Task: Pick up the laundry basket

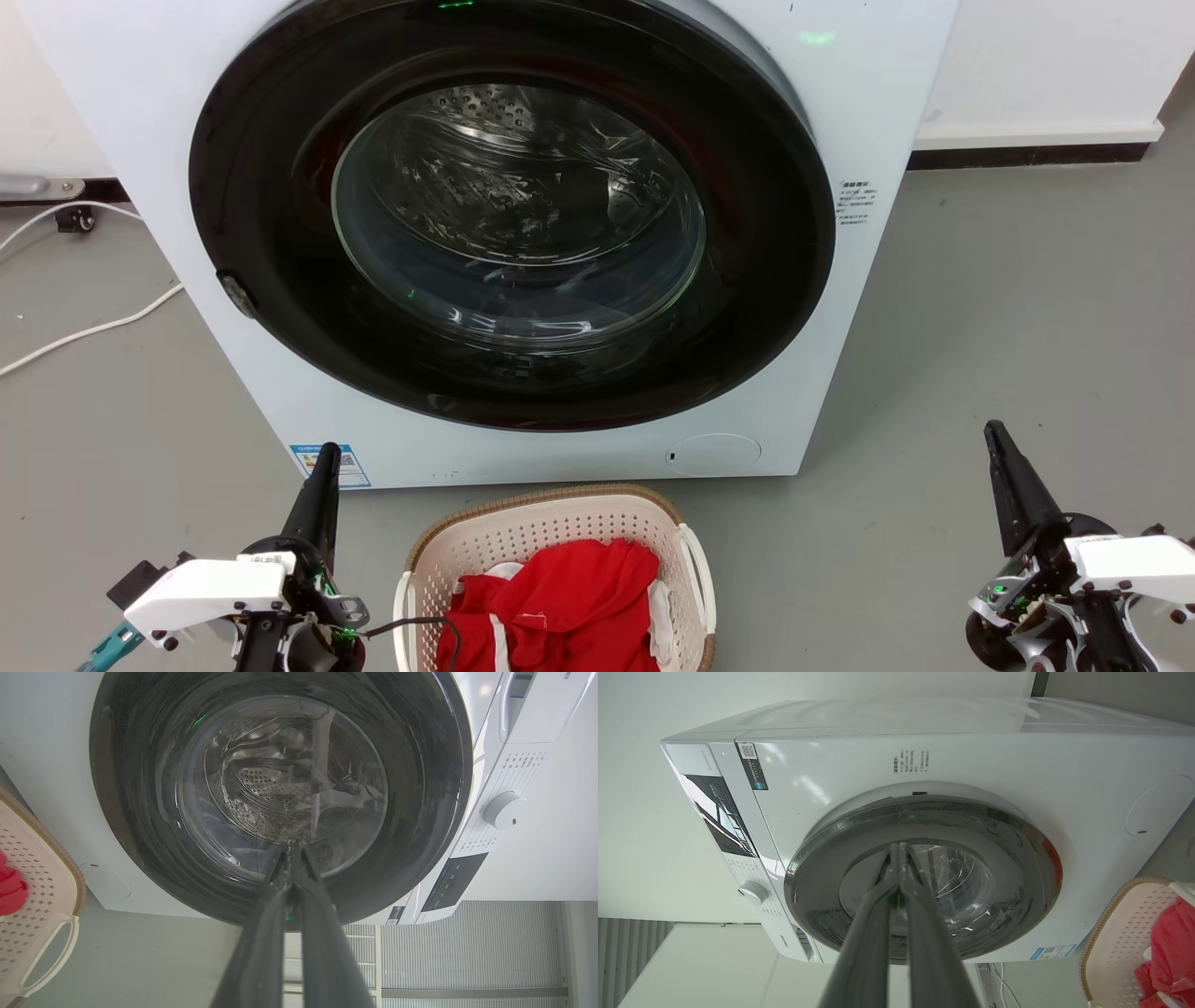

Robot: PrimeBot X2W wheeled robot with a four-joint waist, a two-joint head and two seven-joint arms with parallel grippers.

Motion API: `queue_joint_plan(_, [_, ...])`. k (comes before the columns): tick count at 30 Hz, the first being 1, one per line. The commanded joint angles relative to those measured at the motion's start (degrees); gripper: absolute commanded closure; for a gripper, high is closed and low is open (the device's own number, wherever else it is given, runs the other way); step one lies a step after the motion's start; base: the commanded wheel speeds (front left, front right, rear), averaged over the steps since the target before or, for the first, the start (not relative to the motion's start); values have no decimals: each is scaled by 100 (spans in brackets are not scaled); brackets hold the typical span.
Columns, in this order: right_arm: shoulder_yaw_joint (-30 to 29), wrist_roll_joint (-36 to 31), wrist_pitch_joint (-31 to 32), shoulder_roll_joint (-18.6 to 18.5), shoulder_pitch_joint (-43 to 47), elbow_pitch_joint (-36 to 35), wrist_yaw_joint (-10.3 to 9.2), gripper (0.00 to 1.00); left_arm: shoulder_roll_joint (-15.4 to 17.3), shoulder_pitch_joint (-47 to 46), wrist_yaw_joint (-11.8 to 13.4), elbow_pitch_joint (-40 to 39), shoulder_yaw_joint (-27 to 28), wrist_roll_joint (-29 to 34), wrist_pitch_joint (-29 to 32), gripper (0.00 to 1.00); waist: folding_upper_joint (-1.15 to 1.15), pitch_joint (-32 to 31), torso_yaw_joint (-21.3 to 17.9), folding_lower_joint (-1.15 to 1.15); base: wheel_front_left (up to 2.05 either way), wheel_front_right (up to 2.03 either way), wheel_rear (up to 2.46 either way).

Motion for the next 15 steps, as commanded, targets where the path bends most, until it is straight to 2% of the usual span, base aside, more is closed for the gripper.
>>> queue_joint_plan(1, [0, 22, 3, -9, -26, -13, 0, 100, 10, 1, -14, -8, 6, -8, 10, 100, 0, 0, 0, 0, 0, 0, 0])
queue_joint_plan(4, [4, -4, -9, 13, 81, 102, 0, 100, -14, 57, 2, 98, -10, 2, -9, 100, 0, 1, 0, 0, 0, 0, 0])
queue_joint_plan(5, [5, -9, -19, 17, 114, 137, 0, 0, -21, 87, 2, 129, -19, 7, -18, 0, 0, 2, 0, 0, 0, 0, 0])
queue_joint_plan(10, [-31, -198, -170, 16, 142, 91, 0, 0, -18, 98, 2, 28, -24, 247, -169, 0, 0, 5, -1, 0, 0, 0, 0])
queue_joint_plan(15, [-48, -777, -312, 14, 176, -109, 0, 0, -16, 102, 5, -91, 15, 756, -311, 0, 0, 12, -1, 0, 0, 0, 0])
